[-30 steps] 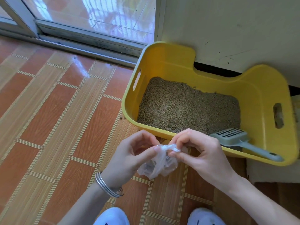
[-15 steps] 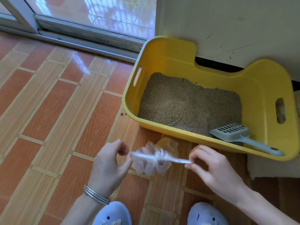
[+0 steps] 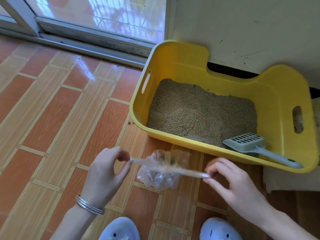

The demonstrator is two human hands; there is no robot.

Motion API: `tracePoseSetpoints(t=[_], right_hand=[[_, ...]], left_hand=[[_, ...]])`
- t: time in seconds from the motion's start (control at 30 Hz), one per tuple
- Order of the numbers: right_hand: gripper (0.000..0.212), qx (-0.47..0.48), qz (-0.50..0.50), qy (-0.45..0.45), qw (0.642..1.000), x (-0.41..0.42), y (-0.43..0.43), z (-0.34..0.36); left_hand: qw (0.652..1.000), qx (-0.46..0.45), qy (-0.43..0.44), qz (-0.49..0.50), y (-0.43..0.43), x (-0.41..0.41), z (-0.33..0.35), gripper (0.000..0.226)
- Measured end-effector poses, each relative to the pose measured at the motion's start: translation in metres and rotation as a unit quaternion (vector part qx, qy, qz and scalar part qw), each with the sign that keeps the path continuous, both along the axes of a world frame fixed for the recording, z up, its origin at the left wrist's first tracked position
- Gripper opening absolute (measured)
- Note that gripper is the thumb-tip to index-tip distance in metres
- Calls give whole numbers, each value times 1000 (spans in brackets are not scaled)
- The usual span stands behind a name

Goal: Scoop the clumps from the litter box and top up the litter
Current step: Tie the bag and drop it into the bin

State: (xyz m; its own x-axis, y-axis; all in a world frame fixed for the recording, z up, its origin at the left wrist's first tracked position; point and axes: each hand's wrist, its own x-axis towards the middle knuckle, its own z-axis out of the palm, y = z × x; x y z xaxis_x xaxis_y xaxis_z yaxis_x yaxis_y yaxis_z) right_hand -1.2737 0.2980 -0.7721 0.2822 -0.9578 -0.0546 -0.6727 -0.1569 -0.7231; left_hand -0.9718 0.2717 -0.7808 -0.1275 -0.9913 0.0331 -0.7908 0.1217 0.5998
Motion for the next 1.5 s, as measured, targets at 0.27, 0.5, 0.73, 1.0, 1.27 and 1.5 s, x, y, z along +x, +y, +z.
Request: tracePoseSetpoints(t=[0.27,0.5,0.73,1.0,1.27,1.5], right_hand=[[4,-42,103,-126,986,53,-30,42],[10,15,63,-191,979,66,-43,45],[13,23,62,-165,984,69,-43,38],[10,-49,110,-37,992,90,-61,50],[13,-54,212,77,973,140,-99,146],[14,-70,284,114,949,189,-119,316]], left_hand=[[986,-10,154,-61,-6,-45,46,14],[980,-50,181,-61,-10,-52,54,11],[985,-45,156,-53,-7,-48,51,16],[971,-69,-219,-63,-14,0,56,38],[952,94,-293,1,-9,51,134,52],[952,122,-269,74,5,71,295,54]])
